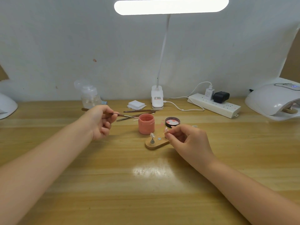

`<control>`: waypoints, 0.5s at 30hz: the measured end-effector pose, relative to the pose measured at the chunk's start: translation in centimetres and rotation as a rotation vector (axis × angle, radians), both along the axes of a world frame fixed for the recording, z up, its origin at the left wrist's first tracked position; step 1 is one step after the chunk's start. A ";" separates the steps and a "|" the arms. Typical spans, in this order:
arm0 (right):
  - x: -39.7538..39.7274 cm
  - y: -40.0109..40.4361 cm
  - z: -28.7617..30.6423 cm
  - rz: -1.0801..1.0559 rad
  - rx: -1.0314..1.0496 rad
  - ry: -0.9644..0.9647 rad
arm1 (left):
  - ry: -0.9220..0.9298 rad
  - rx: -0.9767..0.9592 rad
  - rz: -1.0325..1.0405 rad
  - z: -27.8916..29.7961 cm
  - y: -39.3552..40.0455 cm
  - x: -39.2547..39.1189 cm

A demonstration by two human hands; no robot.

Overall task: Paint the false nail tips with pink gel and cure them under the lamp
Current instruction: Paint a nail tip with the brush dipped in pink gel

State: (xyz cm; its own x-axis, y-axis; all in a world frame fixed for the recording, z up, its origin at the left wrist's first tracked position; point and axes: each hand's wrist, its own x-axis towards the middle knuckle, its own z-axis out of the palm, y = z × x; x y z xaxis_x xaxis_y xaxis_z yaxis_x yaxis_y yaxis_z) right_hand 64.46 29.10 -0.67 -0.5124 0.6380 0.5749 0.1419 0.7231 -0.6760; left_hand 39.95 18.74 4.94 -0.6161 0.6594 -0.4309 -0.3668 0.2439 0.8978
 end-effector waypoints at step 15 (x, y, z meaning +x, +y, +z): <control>0.0 0.1 0.2 -0.035 -0.015 -0.002 | 1.064 0.599 -0.100 -2.3 -2.9 10.9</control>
